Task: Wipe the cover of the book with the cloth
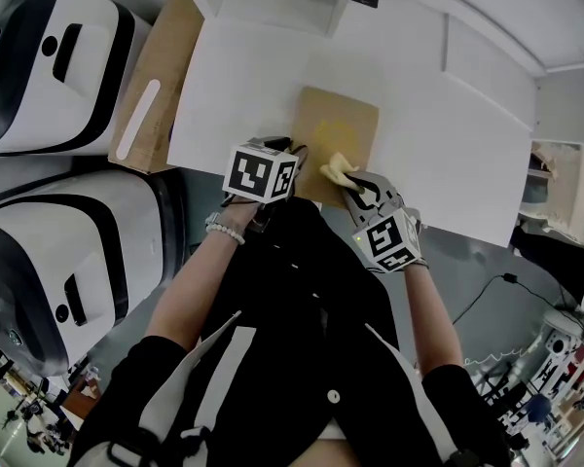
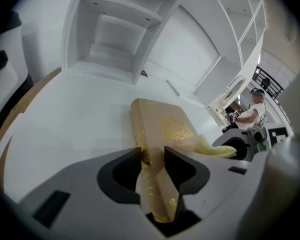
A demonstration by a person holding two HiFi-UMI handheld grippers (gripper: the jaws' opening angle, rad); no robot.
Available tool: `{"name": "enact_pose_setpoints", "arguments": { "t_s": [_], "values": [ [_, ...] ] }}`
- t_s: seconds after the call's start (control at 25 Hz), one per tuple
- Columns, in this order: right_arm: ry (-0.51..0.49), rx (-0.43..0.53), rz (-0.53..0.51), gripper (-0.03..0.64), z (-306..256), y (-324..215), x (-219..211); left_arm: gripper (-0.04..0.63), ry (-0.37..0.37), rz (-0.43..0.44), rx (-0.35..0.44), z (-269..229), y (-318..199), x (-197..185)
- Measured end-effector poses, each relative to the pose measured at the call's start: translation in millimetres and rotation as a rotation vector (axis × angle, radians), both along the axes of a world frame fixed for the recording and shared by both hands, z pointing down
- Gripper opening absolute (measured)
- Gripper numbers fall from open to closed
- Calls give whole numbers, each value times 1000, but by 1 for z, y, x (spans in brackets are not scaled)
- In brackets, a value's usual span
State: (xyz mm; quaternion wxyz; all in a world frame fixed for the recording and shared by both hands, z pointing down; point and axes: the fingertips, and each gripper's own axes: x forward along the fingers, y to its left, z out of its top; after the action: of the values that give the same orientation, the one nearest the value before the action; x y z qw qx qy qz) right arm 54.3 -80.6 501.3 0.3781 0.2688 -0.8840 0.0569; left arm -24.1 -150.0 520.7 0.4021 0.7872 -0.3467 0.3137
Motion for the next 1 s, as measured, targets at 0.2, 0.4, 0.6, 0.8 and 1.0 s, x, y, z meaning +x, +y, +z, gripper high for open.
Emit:
{"name": "enact_pose_setpoints", "arguments": {
  "t_s": [0.2,0.4,0.6,0.8,1.0],
  "values": [
    [-30,-50,-88,35,0,27,-9,147,8,0,7,0,0,1],
    [-37,-117,-189,35,-2,48,-16,147,7,-1,4,1,0,0],
    [-117,-162,-187,35,-20,44,-24,146,8,-2,-3,1,0,-2],
    [-191,-105,-68,35,-39,1,-19,145,7,4,-2,1,0,-1],
    [-208,-13,127,35,-49,-66,-3,144,4,11,-5,1,0,-1]
  ]
}}
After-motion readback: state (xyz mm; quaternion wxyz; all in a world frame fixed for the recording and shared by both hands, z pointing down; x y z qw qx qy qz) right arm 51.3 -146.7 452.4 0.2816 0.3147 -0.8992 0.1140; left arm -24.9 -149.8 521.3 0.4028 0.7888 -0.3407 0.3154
